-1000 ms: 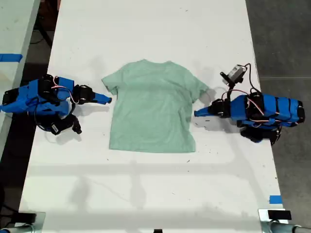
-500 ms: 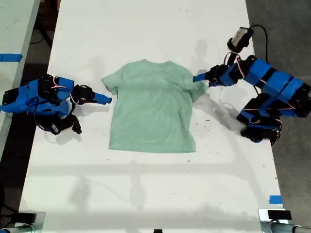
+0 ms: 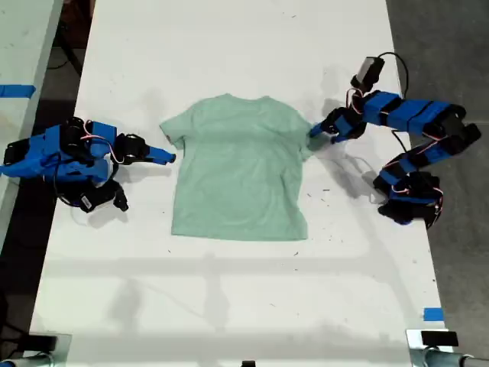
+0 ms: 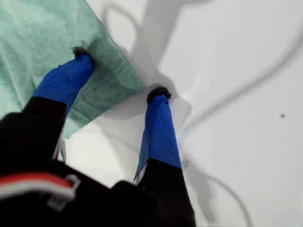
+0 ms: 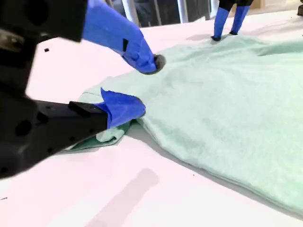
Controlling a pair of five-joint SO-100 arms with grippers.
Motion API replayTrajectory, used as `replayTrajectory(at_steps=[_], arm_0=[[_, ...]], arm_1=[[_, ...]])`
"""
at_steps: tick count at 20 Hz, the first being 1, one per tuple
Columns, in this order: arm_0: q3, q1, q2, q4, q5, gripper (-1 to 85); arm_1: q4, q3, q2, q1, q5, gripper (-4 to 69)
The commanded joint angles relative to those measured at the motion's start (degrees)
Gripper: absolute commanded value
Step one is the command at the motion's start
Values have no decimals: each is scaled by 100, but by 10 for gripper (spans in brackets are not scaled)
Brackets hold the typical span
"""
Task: Fold t shirt
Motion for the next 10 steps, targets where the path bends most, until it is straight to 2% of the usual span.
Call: replayTrajectory(at_steps=[1, 2, 3, 4, 5, 10], arm_0=[[35, 79, 35, -53, -53, 106], [35, 79, 35, -53, -53, 106], [35, 79, 35, -53, -53, 106], [35, 79, 35, -53, -53, 106], [35, 79, 35, -53, -53, 106], [35, 79, 35, -53, -53, 106]], arm_1=[[-659, 88, -79, -132, 26, 240], [-800, 158, -62, -176, 114, 215], [-879, 220, -18, -211, 220, 147], [-888, 272, 79, -237, 308, 51], [-844, 308, 202, -264, 369, 7], [-132, 35, 1099, -598, 466, 7]])
